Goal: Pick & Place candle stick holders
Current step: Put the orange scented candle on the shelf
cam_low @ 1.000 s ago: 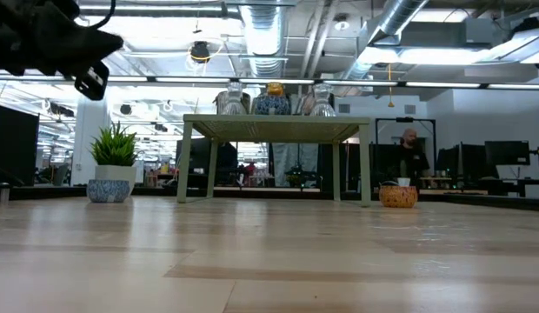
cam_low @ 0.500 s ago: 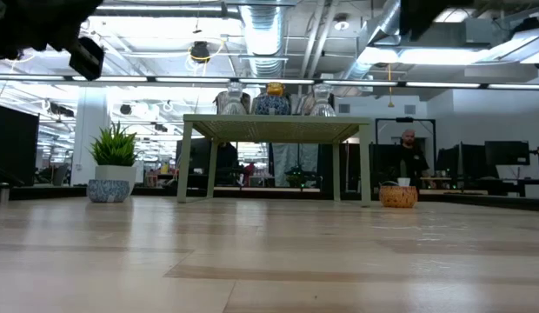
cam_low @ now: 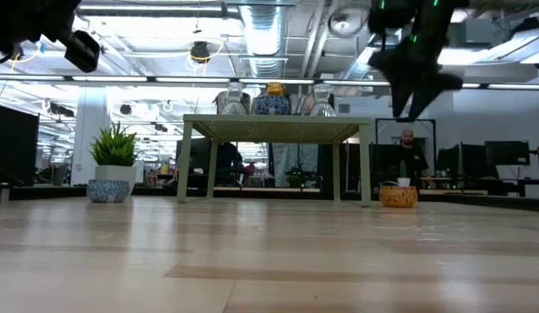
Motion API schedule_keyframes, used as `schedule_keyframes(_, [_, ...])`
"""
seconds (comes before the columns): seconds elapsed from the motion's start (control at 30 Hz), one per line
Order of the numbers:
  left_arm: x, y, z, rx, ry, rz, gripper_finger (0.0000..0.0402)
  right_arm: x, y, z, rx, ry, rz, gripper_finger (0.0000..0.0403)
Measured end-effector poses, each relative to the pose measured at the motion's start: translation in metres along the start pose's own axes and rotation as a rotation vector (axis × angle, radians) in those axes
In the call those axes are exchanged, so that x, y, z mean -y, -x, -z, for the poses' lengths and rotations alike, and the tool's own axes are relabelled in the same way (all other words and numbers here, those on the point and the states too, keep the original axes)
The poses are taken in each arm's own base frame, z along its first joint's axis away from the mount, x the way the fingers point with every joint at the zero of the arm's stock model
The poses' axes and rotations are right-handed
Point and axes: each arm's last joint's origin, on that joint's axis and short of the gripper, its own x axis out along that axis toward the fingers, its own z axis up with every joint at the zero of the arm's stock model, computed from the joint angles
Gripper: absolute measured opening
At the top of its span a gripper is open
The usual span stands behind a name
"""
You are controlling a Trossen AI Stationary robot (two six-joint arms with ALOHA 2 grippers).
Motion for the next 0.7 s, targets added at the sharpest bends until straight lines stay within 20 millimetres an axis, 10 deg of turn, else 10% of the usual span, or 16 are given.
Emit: schedule_keyframes(0.7, [0.0, 0.0, 0.0, 0.0, -0.003, 0.009, 0.0007, 0.004, -0.105, -0.017, -0.195, 0.157, -0.097, 0.0149])
